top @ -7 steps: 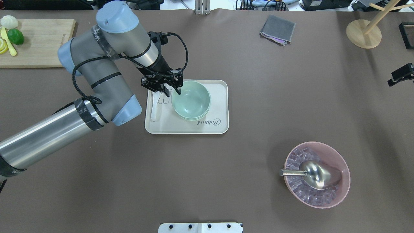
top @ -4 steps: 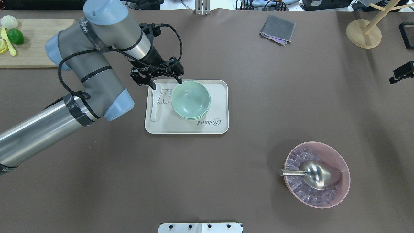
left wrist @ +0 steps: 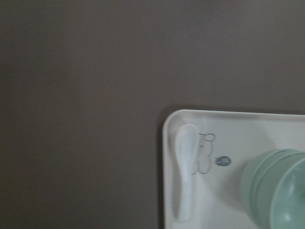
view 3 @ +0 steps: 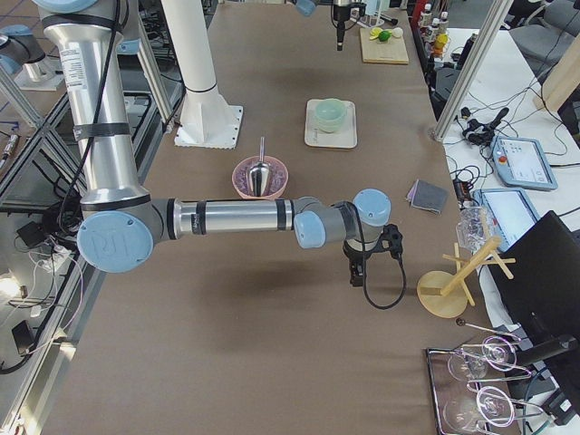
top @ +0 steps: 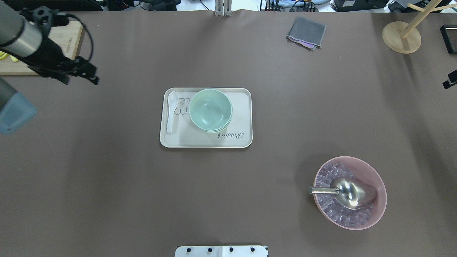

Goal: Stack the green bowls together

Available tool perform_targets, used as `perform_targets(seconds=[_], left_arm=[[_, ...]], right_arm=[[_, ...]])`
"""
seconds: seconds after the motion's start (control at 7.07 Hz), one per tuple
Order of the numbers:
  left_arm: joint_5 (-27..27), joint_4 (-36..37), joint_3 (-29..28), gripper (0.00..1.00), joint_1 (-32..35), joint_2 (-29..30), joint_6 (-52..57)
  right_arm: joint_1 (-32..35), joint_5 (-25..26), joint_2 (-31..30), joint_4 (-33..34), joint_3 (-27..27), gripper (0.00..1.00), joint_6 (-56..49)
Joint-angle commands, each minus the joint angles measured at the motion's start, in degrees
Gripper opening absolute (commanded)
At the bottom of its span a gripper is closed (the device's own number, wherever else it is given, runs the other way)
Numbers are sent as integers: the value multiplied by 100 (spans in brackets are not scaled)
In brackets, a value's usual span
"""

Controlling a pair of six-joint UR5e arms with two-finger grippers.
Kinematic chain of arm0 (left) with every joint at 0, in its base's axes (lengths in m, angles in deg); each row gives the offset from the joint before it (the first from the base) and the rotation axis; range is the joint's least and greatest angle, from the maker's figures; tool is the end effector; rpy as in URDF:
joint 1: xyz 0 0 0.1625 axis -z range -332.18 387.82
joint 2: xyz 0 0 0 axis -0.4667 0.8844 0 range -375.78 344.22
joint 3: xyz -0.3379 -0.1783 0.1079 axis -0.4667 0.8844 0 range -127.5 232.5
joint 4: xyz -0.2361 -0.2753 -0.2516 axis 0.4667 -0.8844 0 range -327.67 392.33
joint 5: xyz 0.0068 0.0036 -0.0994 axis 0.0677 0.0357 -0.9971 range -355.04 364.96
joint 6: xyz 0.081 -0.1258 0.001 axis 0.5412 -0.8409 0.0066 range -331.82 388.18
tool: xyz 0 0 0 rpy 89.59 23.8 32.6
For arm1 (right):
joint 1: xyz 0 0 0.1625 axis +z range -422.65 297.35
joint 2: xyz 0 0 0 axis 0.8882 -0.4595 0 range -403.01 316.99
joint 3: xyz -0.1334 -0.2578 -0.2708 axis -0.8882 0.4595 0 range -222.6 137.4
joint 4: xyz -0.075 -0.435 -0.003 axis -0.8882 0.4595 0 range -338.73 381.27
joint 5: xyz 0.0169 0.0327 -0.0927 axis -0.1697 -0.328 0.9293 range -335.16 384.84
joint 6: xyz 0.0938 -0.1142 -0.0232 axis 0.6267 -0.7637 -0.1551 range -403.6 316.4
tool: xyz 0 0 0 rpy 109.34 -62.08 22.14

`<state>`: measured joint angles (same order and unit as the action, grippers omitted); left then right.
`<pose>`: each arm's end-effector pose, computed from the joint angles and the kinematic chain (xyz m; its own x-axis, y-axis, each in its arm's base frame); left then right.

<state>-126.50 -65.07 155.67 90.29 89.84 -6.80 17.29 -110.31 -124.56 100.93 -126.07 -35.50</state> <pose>0.2573 -0.5676 0.3739 0.6103 0.1577 -0.7763 -0.0282 0.9837 0.1776 -0.0778 -0.5944 0.6231 0.6856 -0.1330 0.7157 0.0749 0.9908 0.1124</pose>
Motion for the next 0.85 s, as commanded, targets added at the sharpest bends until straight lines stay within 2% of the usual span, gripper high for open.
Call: perform_targets(seconds=[0.0,0.14,0.28,0.42,0.71], left_arm=[[-20,169,-347,98,1341,-1041,2900],[-38,108,-541,98,1773,-1514,3718],[-81,107,-865,98,2221,-1597,4292],[-47,-24,-964,99,2374,-1841,4611],[-247,-199,-834,99,2664,-2061,4535]], right_arm=[[171,-134,87,14,137,100,-351],[207,-144,131,5,137,100,-344],[207,-74,175,-21,146,100,-344],[207,-47,166,-30,155,100,-352],[207,-82,96,-65,146,100,-344]])
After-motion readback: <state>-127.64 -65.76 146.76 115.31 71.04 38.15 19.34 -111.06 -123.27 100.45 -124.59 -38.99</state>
